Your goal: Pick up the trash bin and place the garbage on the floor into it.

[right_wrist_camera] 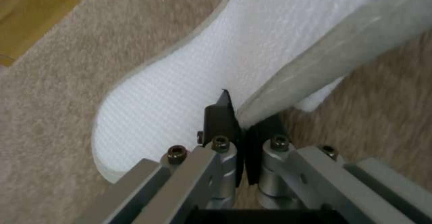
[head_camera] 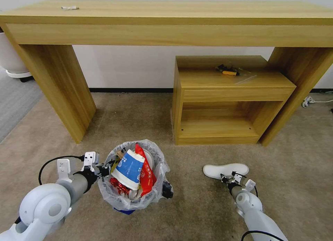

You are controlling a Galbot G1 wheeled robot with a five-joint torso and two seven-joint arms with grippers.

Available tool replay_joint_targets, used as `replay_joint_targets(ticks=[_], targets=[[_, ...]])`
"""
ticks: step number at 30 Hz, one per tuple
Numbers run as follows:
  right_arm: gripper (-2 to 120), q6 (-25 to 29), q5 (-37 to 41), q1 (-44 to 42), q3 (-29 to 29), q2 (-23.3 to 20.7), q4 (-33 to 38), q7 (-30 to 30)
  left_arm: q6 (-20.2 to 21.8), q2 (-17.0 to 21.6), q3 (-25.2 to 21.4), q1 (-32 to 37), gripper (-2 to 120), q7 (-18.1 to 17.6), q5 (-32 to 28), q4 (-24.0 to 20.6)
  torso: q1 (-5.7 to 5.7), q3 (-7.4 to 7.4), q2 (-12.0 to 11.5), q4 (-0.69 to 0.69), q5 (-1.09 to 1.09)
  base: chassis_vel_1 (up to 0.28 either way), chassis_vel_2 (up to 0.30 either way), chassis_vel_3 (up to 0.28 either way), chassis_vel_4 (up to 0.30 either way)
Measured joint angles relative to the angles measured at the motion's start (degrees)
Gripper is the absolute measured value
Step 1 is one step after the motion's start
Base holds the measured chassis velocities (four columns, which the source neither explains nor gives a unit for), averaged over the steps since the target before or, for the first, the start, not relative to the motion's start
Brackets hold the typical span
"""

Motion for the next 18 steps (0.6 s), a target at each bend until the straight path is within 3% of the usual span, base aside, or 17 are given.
replay_joint_targets(ticks=[8,11,12,14,15,18], targets=[[1,6.68,-9.93,-1.09,1.23,-0.96,3.04,-1.93,0.00,-0.07,-0.15,0.08,1,0.02,0.04,-0.17,0.00,-0.01,0.00,-0.02,-0.01,0.000,0.000,0.000,0.000],[1,7.42,-14.11,-4.28,2.81,-3.48,11.79,-3.75,0.00,-0.69,-0.27,0.25,1,-0.04,0.09,-0.21,0.00,-0.01,0.00,-0.01,-0.03,0.000,0.000,0.000,0.000],[1,7.42,-14.11,-4.28,2.81,-3.48,11.79,-3.75,0.00,-0.69,-0.27,0.25,1,-0.04,0.09,-0.21,0.00,-0.01,0.00,-0.01,-0.03,0.000,0.000,0.000,0.000],[1,6.20,-15.38,-7.00,3.80,-5.97,19.73,-6.32,0.00,-0.80,-0.36,0.25,1,-0.37,0.05,-0.21,0.00,-0.01,-0.01,-0.03,-0.02,0.000,0.000,0.000,0.000],[1,4.67,-16.43,-9.03,4.76,-8.53,25.66,-9.76,0.00,-0.80,-0.33,0.08,1,-1.07,-0.15,-0.17,0.00,-0.02,0.00,-0.02,-0.06,0.000,0.000,0.000,0.000],[1,3.53,-17.18,-10.50,5.25,-11.59,31.67,-14.94,0.00,-0.60,-0.04,-0.26,1,-1.99,-0.43,0.05,0.00,-0.01,0.00,-0.04,-0.01,0.000,0.000,0.000,0.000]])
